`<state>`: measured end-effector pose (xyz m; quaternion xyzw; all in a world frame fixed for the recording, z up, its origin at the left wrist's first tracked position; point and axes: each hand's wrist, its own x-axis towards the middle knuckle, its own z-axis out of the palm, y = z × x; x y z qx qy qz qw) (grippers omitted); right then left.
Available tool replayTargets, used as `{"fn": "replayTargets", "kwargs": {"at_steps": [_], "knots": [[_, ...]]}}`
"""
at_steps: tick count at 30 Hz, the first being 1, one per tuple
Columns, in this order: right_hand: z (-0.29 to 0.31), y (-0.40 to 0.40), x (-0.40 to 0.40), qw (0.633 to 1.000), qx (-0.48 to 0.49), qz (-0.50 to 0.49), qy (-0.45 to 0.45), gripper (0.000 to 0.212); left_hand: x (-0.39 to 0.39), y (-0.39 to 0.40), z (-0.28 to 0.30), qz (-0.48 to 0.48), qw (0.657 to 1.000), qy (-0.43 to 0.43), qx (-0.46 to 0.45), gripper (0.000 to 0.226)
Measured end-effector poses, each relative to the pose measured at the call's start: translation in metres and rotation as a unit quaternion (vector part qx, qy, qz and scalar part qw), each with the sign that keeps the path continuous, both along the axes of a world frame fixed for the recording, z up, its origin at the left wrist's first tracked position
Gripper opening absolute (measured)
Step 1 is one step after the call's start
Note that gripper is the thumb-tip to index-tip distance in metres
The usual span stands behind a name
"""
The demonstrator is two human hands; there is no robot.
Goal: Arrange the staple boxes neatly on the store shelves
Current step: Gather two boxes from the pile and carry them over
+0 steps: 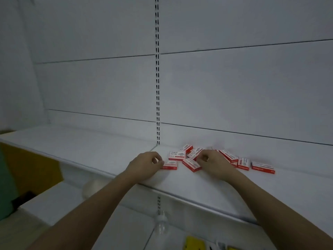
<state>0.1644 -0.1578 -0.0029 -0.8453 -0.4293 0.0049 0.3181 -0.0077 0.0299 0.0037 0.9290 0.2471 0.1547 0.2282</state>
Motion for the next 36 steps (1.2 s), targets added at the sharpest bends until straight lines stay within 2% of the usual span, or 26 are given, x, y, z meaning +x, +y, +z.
{"fn": "replayTargets", "kwargs": {"at_steps": [8, 12, 17, 20, 24, 26, 29, 32, 34, 36], "knots": [[0.028, 0.022, 0.050, 0.968, 0.102, -0.228, -0.030, 0.015, 0.101, 0.066, 0.003, -0.128, 0.987, -0.069, -0.070, 0.019], [0.021, 0.018, 0.066, 0.960, 0.075, -0.269, -0.002, 0.012, 0.150, 0.062, 0.001, -0.181, 0.972, -0.088, -0.117, 0.016], [0.019, 0.029, 0.077, 0.974, -0.049, -0.214, 0.062, 0.027, 0.197, 0.069, -0.004, -0.242, 0.963, -0.070, -0.099, 0.025], [0.025, 0.030, 0.079, 0.978, -0.107, -0.168, 0.070, 0.025, 0.201, 0.077, -0.007, -0.291, 0.956, -0.021, -0.013, 0.034], [0.029, 0.025, 0.081, 0.977, -0.134, -0.162, 0.027, 0.026, 0.198, 0.093, -0.008, -0.287, 0.954, 0.069, 0.051, 0.028], [0.026, 0.023, 0.080, 0.975, -0.149, -0.160, 0.028, 0.035, 0.197, 0.102, -0.011, -0.261, 0.959, 0.092, 0.064, 0.023], [0.024, 0.016, 0.079, 0.976, -0.144, -0.155, 0.038, 0.042, 0.197, 0.101, -0.016, -0.241, 0.960, 0.067, 0.124, 0.028], [0.021, 0.011, 0.084, 0.980, -0.126, -0.140, 0.067, 0.044, 0.200, 0.083, -0.020, -0.298, 0.949, 0.006, 0.105, 0.043], [0.018, 0.009, 0.086, 0.981, -0.125, -0.128, 0.074, 0.046, 0.200, 0.072, -0.024, -0.331, 0.937, 0.015, 0.112, 0.047], [0.015, 0.008, 0.088, 0.984, -0.120, -0.114, 0.060, 0.045, 0.203, 0.070, -0.029, -0.345, 0.924, 0.047, 0.160, 0.045]]}}
